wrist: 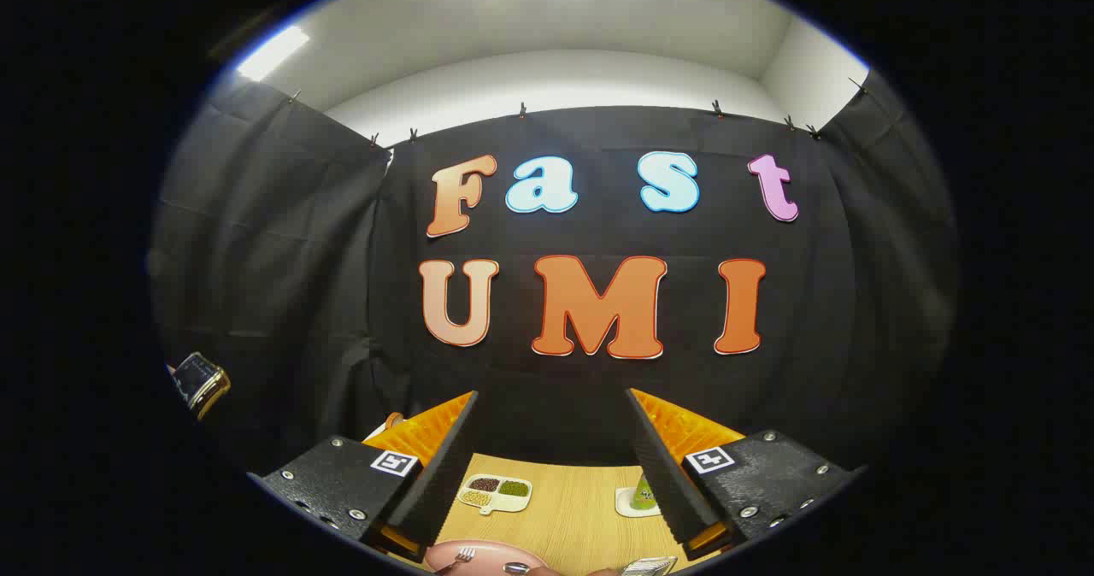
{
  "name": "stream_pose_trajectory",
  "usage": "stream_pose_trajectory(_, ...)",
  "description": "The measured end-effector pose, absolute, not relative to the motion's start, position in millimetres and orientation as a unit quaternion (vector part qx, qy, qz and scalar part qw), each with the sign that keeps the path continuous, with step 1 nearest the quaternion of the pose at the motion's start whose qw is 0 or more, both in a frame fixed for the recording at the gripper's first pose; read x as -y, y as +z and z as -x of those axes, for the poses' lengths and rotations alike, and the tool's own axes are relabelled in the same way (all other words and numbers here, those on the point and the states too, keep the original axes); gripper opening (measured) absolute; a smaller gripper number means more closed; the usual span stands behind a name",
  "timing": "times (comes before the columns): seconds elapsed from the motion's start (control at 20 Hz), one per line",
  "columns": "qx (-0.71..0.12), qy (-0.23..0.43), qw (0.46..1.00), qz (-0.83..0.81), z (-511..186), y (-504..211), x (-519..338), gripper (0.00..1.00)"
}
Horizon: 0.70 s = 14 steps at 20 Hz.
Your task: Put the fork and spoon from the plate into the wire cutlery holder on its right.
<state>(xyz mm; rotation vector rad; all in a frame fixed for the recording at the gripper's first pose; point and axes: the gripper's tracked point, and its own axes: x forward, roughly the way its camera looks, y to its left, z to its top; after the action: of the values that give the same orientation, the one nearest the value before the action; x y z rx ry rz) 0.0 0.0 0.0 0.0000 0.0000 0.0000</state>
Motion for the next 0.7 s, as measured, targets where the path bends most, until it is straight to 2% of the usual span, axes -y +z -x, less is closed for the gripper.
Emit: stream_pose_trajectory(0.7, -0.016, -0.001, 1.0, -0.007, -3.0, -9.4, -0.3, 0.98)
